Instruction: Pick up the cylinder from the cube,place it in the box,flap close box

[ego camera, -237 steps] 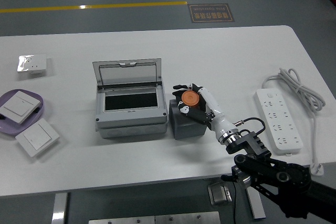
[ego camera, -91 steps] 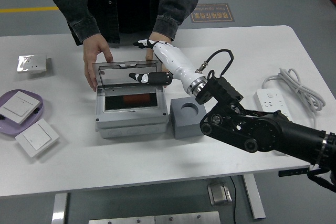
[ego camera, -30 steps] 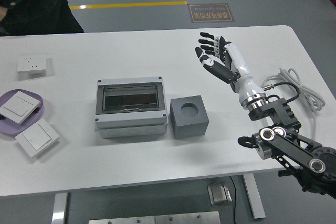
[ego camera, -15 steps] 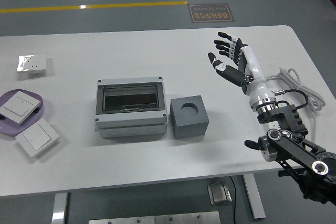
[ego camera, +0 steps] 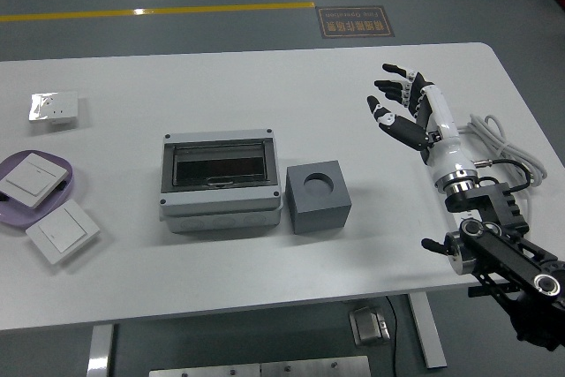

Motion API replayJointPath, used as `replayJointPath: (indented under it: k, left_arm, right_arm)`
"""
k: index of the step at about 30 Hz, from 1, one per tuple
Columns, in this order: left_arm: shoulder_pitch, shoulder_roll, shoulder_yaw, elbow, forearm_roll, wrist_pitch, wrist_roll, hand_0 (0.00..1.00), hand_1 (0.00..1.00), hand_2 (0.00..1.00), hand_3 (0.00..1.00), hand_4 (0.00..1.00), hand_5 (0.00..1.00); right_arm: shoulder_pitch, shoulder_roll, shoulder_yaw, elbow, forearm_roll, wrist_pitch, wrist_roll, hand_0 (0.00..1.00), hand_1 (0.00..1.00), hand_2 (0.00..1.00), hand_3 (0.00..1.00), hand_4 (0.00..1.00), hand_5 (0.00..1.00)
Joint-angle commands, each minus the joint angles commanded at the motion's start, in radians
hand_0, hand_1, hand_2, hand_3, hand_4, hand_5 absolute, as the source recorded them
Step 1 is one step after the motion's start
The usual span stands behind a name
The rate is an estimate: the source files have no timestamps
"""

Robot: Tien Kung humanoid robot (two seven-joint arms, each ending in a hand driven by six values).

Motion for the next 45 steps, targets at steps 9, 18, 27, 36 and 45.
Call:
replayJointPath:
  k: [9, 18, 27, 36, 45]
  left_arm:
    - [0.02, -0.017, 0.001, 0.001, -0.012, -0.001, 0.002, 0.632, 0.594, 0.549, 0.617, 0.7, 0.227]
    - [0.014, -0.02, 0.003, 0.002, -0.019, 0.0, 0.001, 0.632, 0.594, 0.549, 0.618, 0.701, 0.227]
    - [0.007, -0.011, 0.024, 0.004, -0.051, 0.0, -0.013, 0.632, 0.596, 0.55, 0.618, 0.702, 0.226]
    - [-0.006, -0.017, 0.013, 0.005, -0.031, 0.001, -0.006, 0.632, 0.596, 0.55, 0.618, 0.701, 0.227]
    - [-0.022, -0.02, 0.003, 0.005, -0.008, 0.002, -0.003, 0.632, 0.596, 0.55, 0.618, 0.701, 0.226]
  right_arm:
    - [-0.013, 0.003, 0.027, -0.021, 0.086, 0.108, -0.002, 0.761, 0.758, 0.742, 0.765, 0.713, 0.046]
    - [-0.017, 0.003, 0.029, -0.023, 0.134, 0.119, -0.001, 0.854, 0.809, 0.799, 0.781, 0.998, 0.998]
    - [-0.03, -0.002, 0.048, -0.023, 0.173, 0.118, 0.0, 0.853, 0.774, 0.802, 0.735, 0.98, 0.998]
    - [-0.037, -0.003, 0.059, -0.022, 0.189, 0.124, 0.013, 0.867, 0.775, 0.796, 0.737, 0.957, 0.998]
    - [-0.041, -0.003, 0.066, -0.016, 0.195, 0.131, 0.019, 0.87, 0.784, 0.79, 0.734, 0.955, 0.998]
